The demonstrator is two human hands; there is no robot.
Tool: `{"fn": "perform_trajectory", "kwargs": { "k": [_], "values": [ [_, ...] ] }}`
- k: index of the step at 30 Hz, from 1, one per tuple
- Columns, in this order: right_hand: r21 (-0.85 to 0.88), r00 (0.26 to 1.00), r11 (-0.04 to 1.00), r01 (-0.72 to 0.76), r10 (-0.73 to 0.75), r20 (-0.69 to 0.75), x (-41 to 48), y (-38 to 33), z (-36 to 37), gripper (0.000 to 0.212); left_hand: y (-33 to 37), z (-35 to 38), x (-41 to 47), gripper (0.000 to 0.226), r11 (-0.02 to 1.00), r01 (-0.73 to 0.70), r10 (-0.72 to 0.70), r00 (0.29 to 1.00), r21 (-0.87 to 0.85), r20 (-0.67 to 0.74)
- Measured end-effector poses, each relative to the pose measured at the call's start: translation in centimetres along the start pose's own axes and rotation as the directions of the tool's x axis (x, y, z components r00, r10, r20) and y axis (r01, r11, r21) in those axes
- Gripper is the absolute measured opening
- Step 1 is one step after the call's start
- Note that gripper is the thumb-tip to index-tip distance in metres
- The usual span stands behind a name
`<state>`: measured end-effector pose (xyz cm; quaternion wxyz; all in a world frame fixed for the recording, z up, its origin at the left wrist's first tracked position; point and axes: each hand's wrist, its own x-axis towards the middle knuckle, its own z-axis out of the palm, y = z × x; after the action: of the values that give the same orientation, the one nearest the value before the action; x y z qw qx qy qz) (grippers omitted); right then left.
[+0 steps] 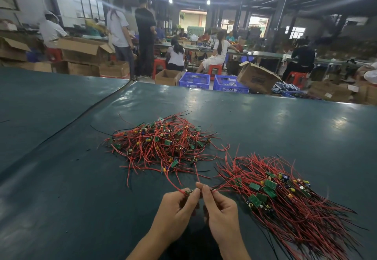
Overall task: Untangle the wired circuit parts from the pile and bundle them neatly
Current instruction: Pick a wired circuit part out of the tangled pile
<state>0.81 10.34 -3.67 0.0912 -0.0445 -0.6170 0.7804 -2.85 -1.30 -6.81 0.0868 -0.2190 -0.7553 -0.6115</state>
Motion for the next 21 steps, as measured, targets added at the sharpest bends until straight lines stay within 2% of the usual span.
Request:
{"fn": "perform_trajectory", "kwargs": {
  "k": [3, 10, 16, 19, 21],
  "values": [
    [0.006, 1.000, 1.000, 0.018, -0.018, -0.021, 0.0, 0.1, 0.1, 0.021, 0.0, 0.1, 0.0, 0.041, 0.999, -0.024, 0.025, 0.999, 0.047, -0.026],
    [-0.124, 0.984, 0.992, 0.012, -0.034, -0.174, 0.6, 0.7, -0.7, 0.023, 0.2, 0.0, 0.2, 0.052, 1.000, -0.024, 0.023, 0.996, -0.017, -0.084],
    [0.105, 0.905, 0.994, -0.011, 0.055, -0.423, 2.1, 0.2, -3.6, 0.023, 0.6, 0.2, 0.2, 0.055, 0.999, 0.019, -0.023, 0.996, -0.050, -0.081],
    [0.135, 0.904, 0.991, 0.020, 0.040, -0.426, 1.9, 0.2, -3.4, 0.021, 0.8, 0.3, 0.2, 0.055, 0.995, 0.045, -0.052, 0.996, -0.094, -0.068],
    [0.092, 0.931, 0.996, 0.015, 0.019, -0.366, 1.7, 0.4, -2.8, 0.019, 0.9, 0.2, 0.2, 0.056, 0.990, 0.058, -0.067, 0.995, -0.131, -0.068]
  ]
}}
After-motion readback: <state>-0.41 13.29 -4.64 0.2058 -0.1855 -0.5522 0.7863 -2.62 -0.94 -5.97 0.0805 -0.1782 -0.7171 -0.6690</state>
